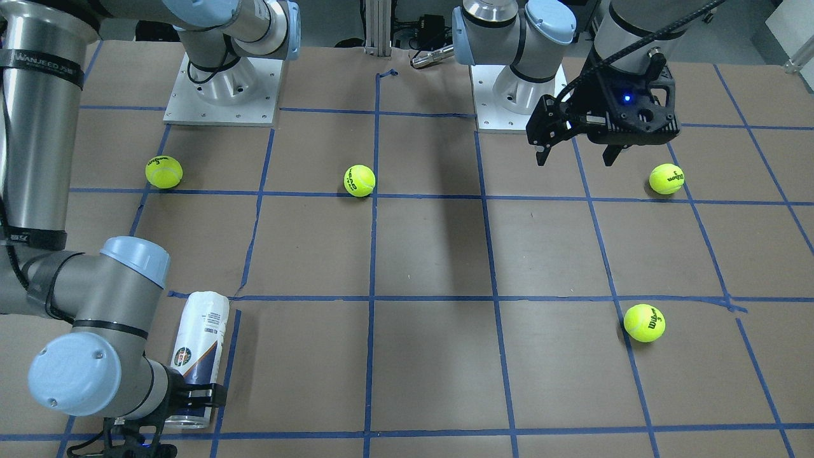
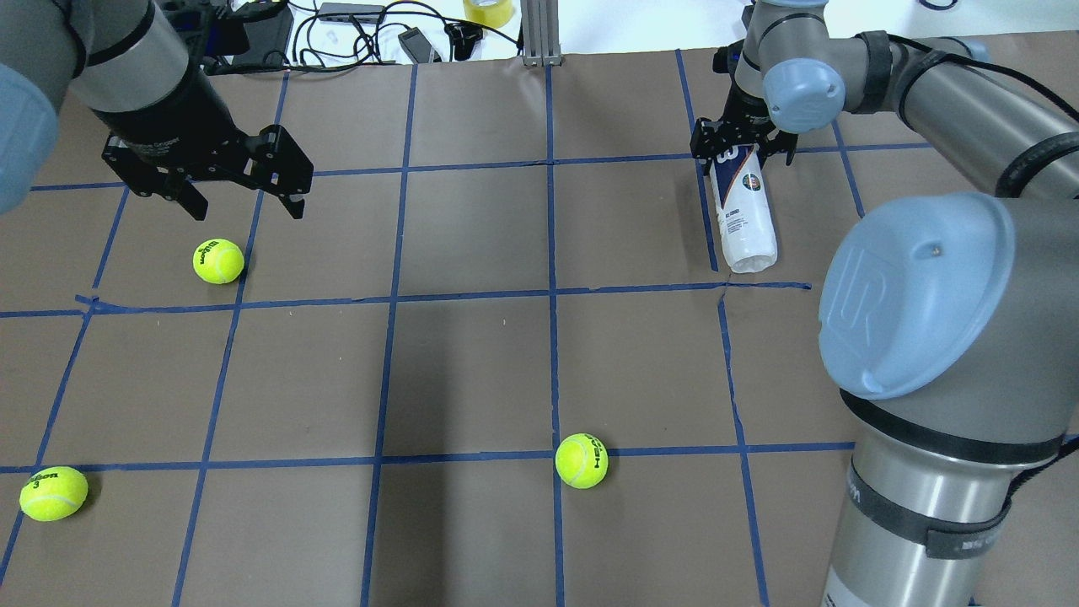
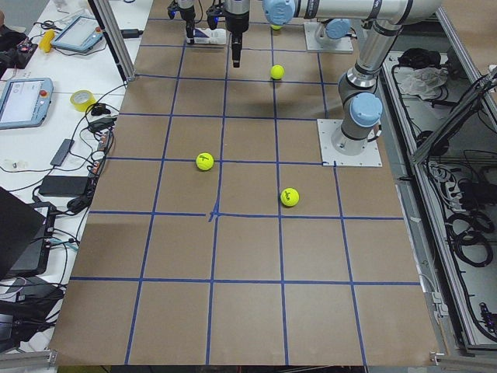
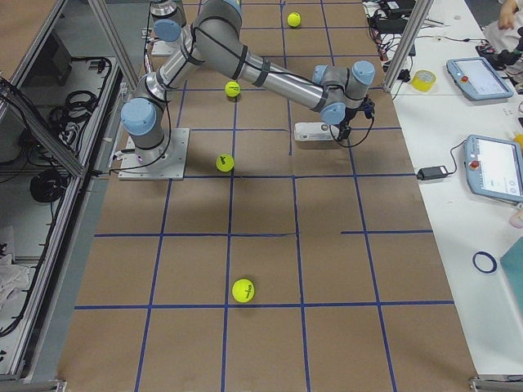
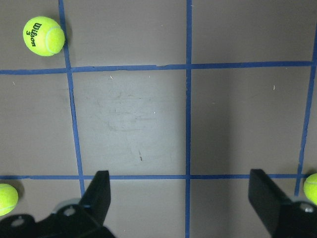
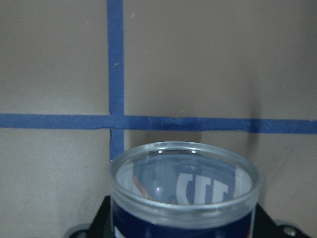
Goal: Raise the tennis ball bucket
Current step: 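Grasp the can's top with the right gripper and tip it over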
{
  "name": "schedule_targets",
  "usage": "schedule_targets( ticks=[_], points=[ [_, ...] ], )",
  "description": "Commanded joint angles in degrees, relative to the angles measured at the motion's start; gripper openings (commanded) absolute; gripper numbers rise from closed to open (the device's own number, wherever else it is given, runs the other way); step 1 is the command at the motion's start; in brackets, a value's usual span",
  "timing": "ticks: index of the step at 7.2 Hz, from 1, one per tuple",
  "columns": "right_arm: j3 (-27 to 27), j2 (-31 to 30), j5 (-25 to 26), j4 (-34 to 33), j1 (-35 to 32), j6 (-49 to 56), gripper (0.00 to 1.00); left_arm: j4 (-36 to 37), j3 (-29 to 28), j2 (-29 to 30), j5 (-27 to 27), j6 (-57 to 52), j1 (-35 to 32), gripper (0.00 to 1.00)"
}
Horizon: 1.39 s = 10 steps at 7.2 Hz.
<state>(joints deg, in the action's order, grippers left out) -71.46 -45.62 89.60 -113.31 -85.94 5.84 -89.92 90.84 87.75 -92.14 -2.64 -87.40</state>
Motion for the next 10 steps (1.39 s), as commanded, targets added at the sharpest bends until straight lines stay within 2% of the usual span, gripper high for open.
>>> schedule_targets(
  ticks=[1,2,4,5,7,9,10],
  points=[
    [-0.17,0.18,-0.57,-4.43,0.07,-0.13,0.75,0.01,-0.32,-0.3,-0.05,-0.09,1.87,1.0],
    [0.0,0.0,-0.66,-4.64,0.07,-0.13,0.73,-0.43,-0.32,-0.91,-0.14,-0.09,2.49,1.0],
    [0.01,-0.87,-0.66,-4.56,-0.8,-0.39,0.46,-0.35,-0.75,-1.18,0.38,-0.44,4.5,1.0],
    [-0.52,-2.62,-0.66,-4.38,-3.42,1.78,0.44,-0.61,-1.8,-1.26,0.04,-0.44,6.0,1.0],
    [-0.78,-5.26,-0.56,-4.64,-12.72,5.64,0.46,-0.96,-2.51,-1.18,0.29,-0.44,6.89,1.0],
    [-0.96,-7.72,-4.25,-3.6,-17.39,13.28,0.51,-0.96,-2.34,-1.26,0.73,-0.53,7.07,1.0],
    [-0.96,-7.82,-3.65,-3.42,-21.08,17.06,0.57,-0.79,-2.25,-1.26,0.73,-0.44,7.24,1.0]
  ],
)
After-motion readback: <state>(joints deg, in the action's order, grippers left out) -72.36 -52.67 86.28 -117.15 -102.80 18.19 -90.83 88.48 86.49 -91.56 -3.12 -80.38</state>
